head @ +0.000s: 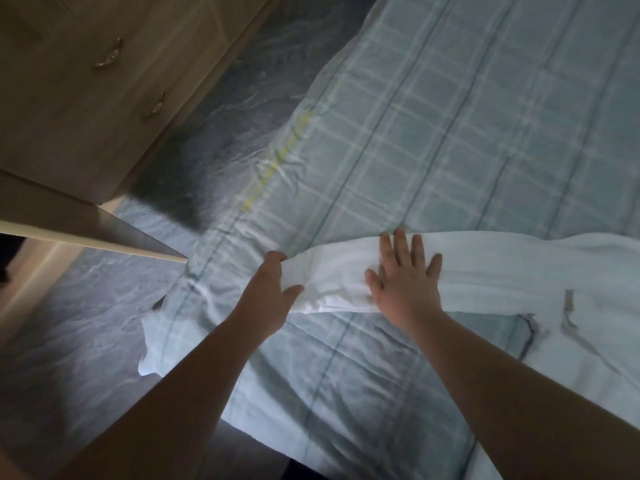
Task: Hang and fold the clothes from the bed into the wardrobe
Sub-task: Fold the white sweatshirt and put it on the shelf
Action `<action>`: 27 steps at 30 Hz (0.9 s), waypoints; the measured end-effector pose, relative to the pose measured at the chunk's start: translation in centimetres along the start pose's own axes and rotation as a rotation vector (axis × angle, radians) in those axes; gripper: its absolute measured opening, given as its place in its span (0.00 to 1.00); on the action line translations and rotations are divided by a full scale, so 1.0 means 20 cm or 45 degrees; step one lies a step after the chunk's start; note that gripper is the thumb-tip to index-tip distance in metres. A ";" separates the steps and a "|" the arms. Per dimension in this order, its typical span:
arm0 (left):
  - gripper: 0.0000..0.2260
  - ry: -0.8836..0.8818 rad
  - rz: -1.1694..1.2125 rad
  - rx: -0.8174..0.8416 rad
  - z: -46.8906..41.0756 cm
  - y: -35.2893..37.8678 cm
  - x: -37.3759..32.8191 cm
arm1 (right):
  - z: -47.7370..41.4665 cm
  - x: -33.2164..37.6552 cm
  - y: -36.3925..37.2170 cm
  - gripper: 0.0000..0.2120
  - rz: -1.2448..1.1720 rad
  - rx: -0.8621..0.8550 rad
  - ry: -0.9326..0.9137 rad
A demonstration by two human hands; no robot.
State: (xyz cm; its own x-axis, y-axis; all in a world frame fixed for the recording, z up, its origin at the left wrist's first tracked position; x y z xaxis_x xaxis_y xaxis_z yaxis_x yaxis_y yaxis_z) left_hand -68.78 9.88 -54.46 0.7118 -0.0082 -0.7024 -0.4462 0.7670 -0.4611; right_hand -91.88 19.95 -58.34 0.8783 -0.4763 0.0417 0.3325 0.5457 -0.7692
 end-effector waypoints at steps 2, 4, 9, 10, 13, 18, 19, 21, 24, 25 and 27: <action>0.21 -0.013 0.053 -0.040 0.02 0.01 0.03 | -0.01 0.01 0.02 0.35 0.046 -0.043 0.016; 0.21 -0.075 0.124 -0.078 0.03 0.02 0.07 | -0.01 0.02 0.03 0.36 0.067 -0.074 0.024; 0.12 -0.262 0.627 -0.178 0.06 -0.01 0.15 | 0.02 0.08 -0.04 0.36 0.023 -0.090 0.058; 0.10 -0.244 0.767 -0.171 0.07 0.00 0.13 | 0.06 0.12 -0.10 0.35 -0.065 -0.181 -0.030; 0.06 -0.102 1.180 -0.041 0.06 0.07 0.00 | 0.26 0.27 -0.24 0.20 -0.669 -0.388 -0.477; 0.13 0.080 1.209 0.250 0.07 0.23 -0.25 | 0.39 0.34 -0.12 0.21 -2.005 0.237 -0.410; 0.13 0.102 1.178 0.285 0.07 0.27 -0.30 | 0.39 0.31 -0.11 0.20 -2.125 0.268 -0.388; 0.09 0.129 1.047 0.222 0.07 0.32 -0.37 | 0.40 0.16 -0.13 0.13 -2.111 0.144 -0.270; 0.13 0.129 0.742 -0.087 0.07 0.35 -0.44 | 0.43 -0.16 -0.14 0.12 -1.928 -0.120 -0.028; 0.14 0.134 0.648 -0.142 0.07 0.38 -0.46 | 0.45 -0.26 -0.14 0.14 -1.906 -0.166 0.012; 0.15 0.177 0.368 -0.178 0.08 0.46 -0.54 | 0.51 -0.46 -0.16 0.14 -1.892 -0.234 0.048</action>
State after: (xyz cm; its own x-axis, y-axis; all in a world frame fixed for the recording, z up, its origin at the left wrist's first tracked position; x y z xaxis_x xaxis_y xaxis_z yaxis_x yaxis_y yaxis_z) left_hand -79.66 18.03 -50.26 0.4687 0.1020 -0.8774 -0.6956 0.6549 -0.2955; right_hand -97.48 29.66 -49.72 -0.2233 -0.5223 0.8230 0.8411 -0.5300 -0.1082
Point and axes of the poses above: each hand's wrist, its own z-axis away from the middle knuckle, its own y-axis out of the palm, x = y × z, the point moved 8 cm from there along -z, towards the middle knuckle, and after that the axes turned 13 degrees about x, right-handed, at the moved point
